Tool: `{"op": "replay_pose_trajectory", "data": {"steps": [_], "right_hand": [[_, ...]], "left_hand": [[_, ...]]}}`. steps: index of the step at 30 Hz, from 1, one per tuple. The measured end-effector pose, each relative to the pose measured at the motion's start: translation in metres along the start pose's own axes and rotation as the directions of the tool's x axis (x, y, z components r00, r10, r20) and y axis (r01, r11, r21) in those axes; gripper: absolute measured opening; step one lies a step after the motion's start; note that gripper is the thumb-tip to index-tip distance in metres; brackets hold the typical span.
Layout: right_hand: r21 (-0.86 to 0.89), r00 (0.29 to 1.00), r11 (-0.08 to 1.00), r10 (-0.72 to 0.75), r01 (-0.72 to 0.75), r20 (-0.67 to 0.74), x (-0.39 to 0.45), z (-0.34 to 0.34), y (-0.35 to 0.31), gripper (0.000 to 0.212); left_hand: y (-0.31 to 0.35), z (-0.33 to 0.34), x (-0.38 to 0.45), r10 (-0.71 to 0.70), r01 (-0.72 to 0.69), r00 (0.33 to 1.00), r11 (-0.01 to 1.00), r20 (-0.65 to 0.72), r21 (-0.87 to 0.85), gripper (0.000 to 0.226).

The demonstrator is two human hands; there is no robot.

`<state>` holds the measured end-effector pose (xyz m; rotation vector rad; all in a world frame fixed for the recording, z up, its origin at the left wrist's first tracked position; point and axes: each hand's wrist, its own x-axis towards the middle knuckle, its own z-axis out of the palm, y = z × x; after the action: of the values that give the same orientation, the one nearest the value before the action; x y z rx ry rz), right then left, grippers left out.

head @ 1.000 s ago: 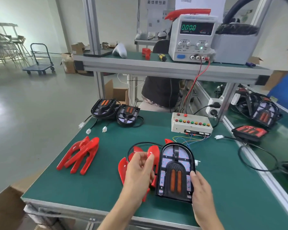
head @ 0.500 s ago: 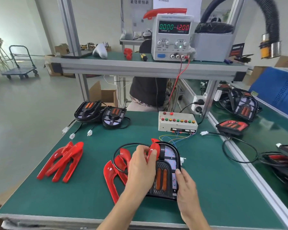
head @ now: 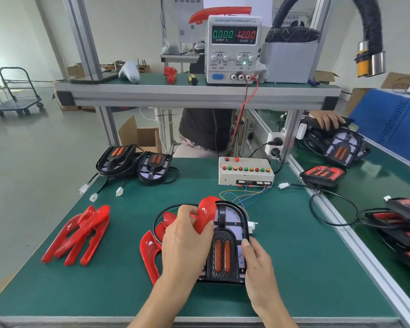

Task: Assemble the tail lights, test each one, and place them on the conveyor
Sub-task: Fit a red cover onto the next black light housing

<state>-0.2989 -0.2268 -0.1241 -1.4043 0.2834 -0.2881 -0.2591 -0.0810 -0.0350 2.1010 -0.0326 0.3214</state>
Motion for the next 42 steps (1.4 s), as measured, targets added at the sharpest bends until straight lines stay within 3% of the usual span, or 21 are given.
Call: {"op": "replay_pose_trajectory", "data": {"steps": [4,13,27,31,34,39,42], "right_hand": [[-0.018,1.000,1.000,-0.004,0.004,0.000,-0.001,-0.001,0.000,0.027],[0.007,1.000,1.000,0.007,-0.007,0.014,-0.002,-0.001,-0.003,0.028],[0.028,0.998,1.000,0.008,-0.009,0.058,-0.002,-0.001,-0.001,0.029],[0.020,0.997,1.000,-0.010,0.009,0.074,-0.002,0.000,-0.001,0.030],[0.008,0.997,1.000,-0.031,0.030,0.073,-0.002,-0.001,0.001,0.035],[0.002,0.997,1.000,-0.025,0.025,0.073,0.000,-0.002,0.003,0.030],[0.021,0.997,1.000,-0.016,0.014,0.076,0.000,-0.001,0.002,0.034]], "left_hand": [[-0.001,-0.003,-0.001,0.007,-0.006,1.000,0.990,-0.012,0.141,0.036],[-0.002,0.003,-0.008,0.136,-0.117,0.989,0.962,-0.060,0.247,0.028],[-0.019,0.007,0.003,0.336,-0.339,0.939,0.875,0.071,0.347,0.036],[-0.023,0.003,0.005,0.280,-0.304,0.952,0.907,0.123,0.291,0.037],[-0.024,0.007,0.002,0.218,-0.249,0.968,0.901,0.125,0.355,0.041],[-0.027,0.009,0.004,0.255,-0.282,0.959,0.897,0.123,0.340,0.042],[-0.032,0.006,0.010,0.066,-0.093,0.983,0.983,0.169,0.156,0.042]]}}
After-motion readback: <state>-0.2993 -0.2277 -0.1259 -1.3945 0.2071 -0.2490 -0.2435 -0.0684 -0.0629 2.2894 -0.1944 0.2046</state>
